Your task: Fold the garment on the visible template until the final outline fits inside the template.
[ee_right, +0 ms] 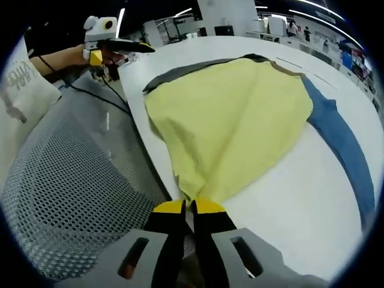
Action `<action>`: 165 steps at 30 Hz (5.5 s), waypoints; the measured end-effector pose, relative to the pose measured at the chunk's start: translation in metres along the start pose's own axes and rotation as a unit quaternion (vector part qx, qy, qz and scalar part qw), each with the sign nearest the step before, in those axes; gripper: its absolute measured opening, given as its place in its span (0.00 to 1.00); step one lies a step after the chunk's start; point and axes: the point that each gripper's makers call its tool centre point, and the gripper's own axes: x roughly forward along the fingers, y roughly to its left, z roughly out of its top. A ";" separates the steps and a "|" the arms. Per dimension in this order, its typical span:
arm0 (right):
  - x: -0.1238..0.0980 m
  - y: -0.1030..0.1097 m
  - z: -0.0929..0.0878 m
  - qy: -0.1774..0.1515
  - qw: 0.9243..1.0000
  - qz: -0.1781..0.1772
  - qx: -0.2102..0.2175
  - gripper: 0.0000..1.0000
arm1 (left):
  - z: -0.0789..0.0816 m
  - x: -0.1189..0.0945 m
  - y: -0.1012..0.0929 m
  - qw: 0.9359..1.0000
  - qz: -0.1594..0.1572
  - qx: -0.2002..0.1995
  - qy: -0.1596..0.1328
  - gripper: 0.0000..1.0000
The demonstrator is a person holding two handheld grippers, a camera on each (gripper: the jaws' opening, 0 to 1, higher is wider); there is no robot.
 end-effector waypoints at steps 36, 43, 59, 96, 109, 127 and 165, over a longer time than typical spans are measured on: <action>-0.047 -0.010 0.090 -0.176 0.976 -0.125 0.026 0.81 | -0.011 0.001 -0.005 1.000 -0.009 -0.006 0.012 0.98; -0.062 -0.015 0.112 -0.217 0.964 -0.147 0.045 0.88 | -0.015 0.000 -0.005 1.000 -0.006 -0.017 0.022 0.99; -0.068 -0.019 0.123 -0.237 0.957 -0.159 0.055 0.88 | -0.028 -0.003 0.001 0.998 -0.002 -0.045 0.038 0.94; -0.080 -0.018 0.114 -0.255 0.945 -0.178 0.106 0.84 | -0.102 0.028 0.071 0.978 0.110 0.006 0.176 0.65; -0.085 -0.021 0.116 -0.265 0.939 -0.186 0.116 0.81 | -0.102 0.023 0.092 0.971 0.146 0.028 0.186 0.38; -0.088 -0.023 0.117 -0.274 0.933 -0.196 0.124 0.80 | -0.081 -0.009 0.107 0.969 0.172 0.059 0.167 0.01; -0.099 -0.019 0.104 -0.275 0.925 -0.218 0.145 0.81 | 0.070 -0.129 0.270 0.917 0.390 -0.074 -0.028 0.00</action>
